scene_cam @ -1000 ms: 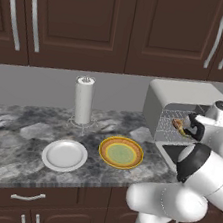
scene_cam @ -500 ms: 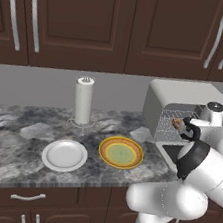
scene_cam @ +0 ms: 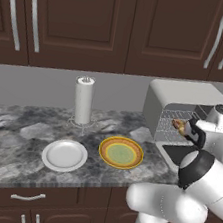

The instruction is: Open the toaster oven door. Place the hotdog bun on the top rack in the toaster oven and place the chicken drumstick on the bottom rack.

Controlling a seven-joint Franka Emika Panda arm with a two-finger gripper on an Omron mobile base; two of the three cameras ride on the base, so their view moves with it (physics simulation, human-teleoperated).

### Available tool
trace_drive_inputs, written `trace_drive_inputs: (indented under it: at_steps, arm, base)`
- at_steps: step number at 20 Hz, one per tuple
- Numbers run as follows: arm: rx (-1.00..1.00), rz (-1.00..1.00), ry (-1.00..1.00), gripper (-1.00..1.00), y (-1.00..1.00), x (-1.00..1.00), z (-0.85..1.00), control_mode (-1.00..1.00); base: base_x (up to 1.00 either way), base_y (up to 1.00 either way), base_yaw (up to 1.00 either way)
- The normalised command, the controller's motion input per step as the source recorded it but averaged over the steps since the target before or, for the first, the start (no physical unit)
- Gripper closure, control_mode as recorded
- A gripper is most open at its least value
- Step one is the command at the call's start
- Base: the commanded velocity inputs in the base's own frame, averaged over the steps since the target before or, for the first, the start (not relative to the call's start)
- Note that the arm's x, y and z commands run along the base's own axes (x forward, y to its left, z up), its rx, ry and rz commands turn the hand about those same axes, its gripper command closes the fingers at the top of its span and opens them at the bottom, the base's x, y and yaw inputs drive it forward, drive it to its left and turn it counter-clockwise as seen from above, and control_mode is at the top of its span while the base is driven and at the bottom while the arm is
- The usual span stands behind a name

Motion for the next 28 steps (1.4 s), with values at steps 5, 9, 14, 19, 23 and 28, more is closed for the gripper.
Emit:
trace_drive_inputs:
  at_steps: [5,9,14,19,23,28]
  arm:
    - [-0.03,0.01,0.0,-1.0,0.02,-0.17,-0.01,-1.0]
    - [-0.01,-0.01,0.0,-1.0,0.12,-0.1,-0.2,-1.0]
    - [0.03,0.0,-0.02,-1.0,0.09,0.04,-0.21,-1.0]
    - [0.03,0.0,-0.08,-1.0,0.01,0.26,-0.04,-1.0]
    - [0.07,0.0,-0.06,-1.0,0.0,0.3,-0.03,-1.0]
    - [0.08,0.0,-0.04,-1.0,0.0,0.39,0.0,-1.0]
  base:
    - [0.0,0.0,0.0]
    - [0.0,0.0,0.0]
    - [0.0,0.0,0.0]
    - [0.0,0.0,0.0]
    - [0.0,0.0,0.0]
    - [0.0,0.0,0.0]
